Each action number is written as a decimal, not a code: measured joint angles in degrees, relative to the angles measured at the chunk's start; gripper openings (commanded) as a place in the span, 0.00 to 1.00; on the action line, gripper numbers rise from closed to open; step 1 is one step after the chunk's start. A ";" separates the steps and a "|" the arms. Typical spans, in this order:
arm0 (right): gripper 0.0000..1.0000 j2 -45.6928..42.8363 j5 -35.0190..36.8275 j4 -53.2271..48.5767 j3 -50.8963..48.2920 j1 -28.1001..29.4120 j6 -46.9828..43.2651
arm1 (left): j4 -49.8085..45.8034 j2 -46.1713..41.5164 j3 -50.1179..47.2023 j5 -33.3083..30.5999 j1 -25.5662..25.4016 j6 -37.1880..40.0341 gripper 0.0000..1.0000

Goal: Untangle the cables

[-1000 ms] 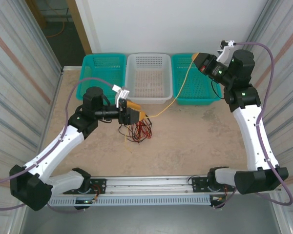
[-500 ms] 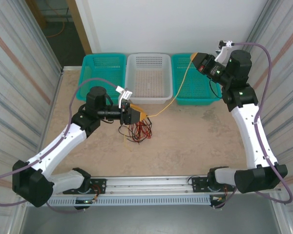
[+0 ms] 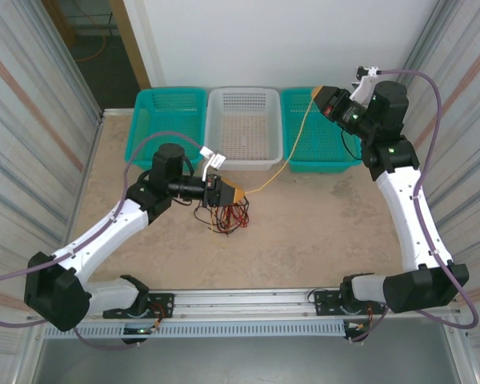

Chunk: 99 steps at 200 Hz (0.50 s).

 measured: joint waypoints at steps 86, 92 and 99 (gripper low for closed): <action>0.00 0.28 -0.04 1.70 -1.95 -1.20 2.82 | -1.86 -0.24 0.11 -4.59 -0.33 3.15 0.00; 0.00 0.31 -0.04 1.86 -2.14 -1.51 3.06 | -1.86 -0.37 0.09 -5.03 -0.33 3.30 0.00; 0.00 0.35 -0.04 2.08 -2.36 -1.90 3.34 | -1.84 -0.55 0.09 -5.51 -0.33 3.48 0.00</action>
